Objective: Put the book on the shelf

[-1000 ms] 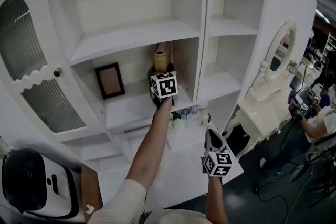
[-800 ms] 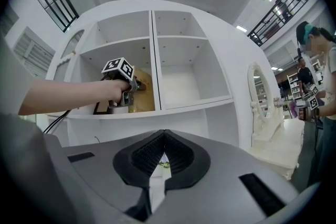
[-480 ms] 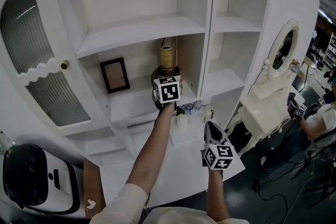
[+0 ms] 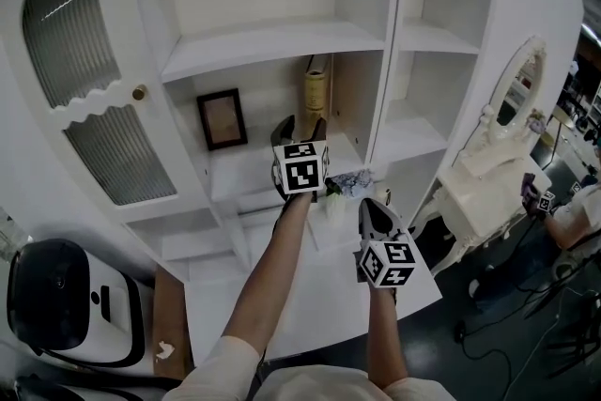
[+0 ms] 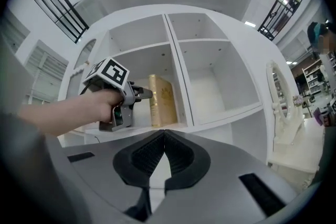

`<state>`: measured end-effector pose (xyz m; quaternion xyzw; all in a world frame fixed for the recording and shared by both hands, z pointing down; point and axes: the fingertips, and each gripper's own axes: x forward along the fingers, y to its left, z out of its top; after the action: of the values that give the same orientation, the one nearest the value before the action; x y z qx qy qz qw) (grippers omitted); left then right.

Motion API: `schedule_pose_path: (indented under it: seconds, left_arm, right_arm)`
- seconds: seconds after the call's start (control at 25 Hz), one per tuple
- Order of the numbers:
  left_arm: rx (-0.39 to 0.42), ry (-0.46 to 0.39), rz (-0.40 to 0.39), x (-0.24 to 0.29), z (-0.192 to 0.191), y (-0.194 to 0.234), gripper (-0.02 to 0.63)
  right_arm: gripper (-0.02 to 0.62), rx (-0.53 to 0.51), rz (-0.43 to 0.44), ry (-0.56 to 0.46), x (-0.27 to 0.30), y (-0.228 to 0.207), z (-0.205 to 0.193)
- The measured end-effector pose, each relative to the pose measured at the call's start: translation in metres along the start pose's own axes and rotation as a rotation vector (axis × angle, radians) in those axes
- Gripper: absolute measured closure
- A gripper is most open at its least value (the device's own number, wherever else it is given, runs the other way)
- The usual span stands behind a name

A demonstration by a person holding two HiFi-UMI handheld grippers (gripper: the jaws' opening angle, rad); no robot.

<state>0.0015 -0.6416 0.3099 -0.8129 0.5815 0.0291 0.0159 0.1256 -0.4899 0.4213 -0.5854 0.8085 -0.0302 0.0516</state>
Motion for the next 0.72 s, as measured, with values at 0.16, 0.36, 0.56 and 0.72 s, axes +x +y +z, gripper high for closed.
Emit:
schedule_pose_path:
  seconds: [0.16,0.36,0.56,0.72]
  left_arm:
    - [0.043,-0.033,0.009,-0.032,0.006,-0.001,0.334]
    - [0.051,-0.066,-0.023,-0.075,0.0,0.003,0.334]
    - [0.074,-0.055,-0.11,-0.113,-0.004,0.001,0.334]
    - [0.041,-0.068,-0.139,-0.151,-0.016,0.0,0.334]
  right_arm:
    - [0.569,-0.008,0.013,-0.02,0.0,0.009,0.017]
    - [0.569,0.016,0.029,-0.052,-0.021,0.021,0.027]
    - [0.569,-0.007,0.038,-0.031,-0.027,0.029,0.019]
    - [0.569,-0.008,0.044,0.0,-0.031,0.033,0.003]
